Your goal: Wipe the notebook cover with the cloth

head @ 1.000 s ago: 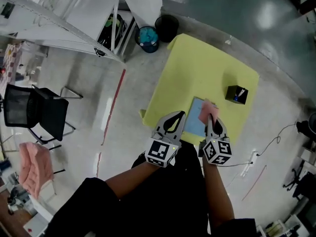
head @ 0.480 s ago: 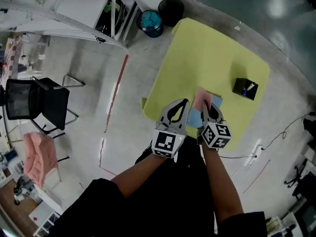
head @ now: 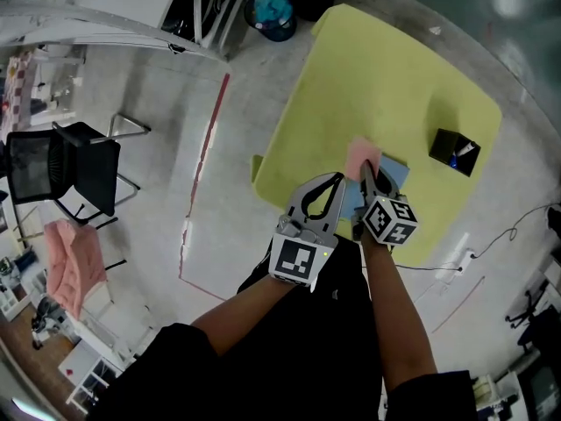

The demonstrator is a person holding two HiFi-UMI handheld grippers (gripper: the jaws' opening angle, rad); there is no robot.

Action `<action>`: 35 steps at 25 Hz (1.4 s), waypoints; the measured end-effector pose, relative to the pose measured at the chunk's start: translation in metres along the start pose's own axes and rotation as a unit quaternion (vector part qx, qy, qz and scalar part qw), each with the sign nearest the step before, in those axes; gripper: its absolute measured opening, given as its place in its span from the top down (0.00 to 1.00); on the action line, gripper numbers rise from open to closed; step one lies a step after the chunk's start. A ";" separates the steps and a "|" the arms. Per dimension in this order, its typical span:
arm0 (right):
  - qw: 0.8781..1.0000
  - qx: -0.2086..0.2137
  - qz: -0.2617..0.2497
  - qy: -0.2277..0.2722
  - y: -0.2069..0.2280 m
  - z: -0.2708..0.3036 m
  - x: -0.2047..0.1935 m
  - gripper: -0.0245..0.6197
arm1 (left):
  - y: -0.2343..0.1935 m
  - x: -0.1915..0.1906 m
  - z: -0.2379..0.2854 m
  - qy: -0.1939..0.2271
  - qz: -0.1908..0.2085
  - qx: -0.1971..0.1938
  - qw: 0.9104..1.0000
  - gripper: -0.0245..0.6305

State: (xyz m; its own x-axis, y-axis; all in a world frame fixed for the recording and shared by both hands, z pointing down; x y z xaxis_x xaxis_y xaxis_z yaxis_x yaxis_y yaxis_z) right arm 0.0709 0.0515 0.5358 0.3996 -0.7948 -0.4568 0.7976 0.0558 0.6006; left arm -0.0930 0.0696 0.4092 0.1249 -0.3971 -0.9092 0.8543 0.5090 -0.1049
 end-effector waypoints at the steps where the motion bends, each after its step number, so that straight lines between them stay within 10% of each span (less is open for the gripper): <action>1: 1.000 -0.003 0.003 0.000 0.003 0.005 -0.001 0.90 | -0.001 -0.001 0.002 0.002 -0.002 0.001 1.000 0.94; 35: 0.994 -0.088 -0.024 -0.066 0.063 0.049 -0.032 0.90 | -0.012 -0.026 0.005 -0.021 -0.038 0.003 0.999 0.94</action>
State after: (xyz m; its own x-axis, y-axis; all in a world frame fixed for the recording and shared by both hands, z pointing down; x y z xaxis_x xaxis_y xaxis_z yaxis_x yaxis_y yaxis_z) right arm 0.0862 0.0508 0.6209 0.3057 -0.8706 -0.3856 0.8858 0.1116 0.4505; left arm -0.1038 0.0700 0.4358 0.0802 -0.4659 -0.8812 0.8647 0.4723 -0.1710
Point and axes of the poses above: the fingertips, and each gripper's own axes: z forward along the fingers, y to its right, x out of its top, the point moved 9 cm from there along -z, backward along the fingers, and after that the axes turned 9 degrees about z, right-handed, at the moved point
